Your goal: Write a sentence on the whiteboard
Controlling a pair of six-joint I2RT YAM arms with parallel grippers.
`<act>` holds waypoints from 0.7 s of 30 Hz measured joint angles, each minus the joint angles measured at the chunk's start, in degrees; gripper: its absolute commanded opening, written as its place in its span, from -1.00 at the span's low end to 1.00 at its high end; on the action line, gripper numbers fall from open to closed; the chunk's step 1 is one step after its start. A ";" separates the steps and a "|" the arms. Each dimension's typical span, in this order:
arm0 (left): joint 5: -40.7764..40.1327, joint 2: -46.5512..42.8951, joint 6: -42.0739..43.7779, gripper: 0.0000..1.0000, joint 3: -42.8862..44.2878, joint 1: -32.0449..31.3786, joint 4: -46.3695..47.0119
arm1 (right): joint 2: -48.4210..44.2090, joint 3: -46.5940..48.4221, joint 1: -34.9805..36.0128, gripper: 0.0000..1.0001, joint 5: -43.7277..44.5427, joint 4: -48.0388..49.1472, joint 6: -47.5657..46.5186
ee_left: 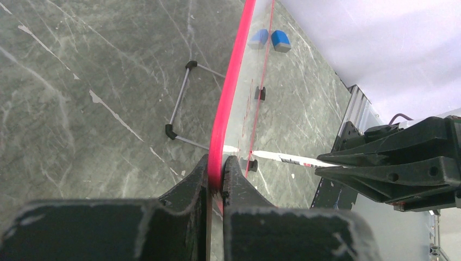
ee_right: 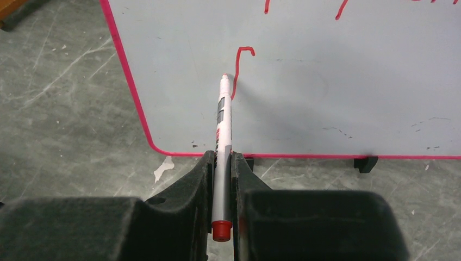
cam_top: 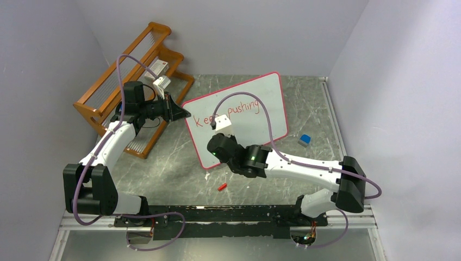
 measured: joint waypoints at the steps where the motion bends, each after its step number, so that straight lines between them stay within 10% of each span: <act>1: 0.00 0.00 0.02 -0.90 0.00 0.00 0.00 | 0.24 0.00 0.00 -1.00 0.00 0.15 -0.07; 21: -0.04 0.00 0.02 -0.90 0.00 0.00 0.00 | 2.12 0.00 -0.17 -1.00 0.81 0.52 -0.63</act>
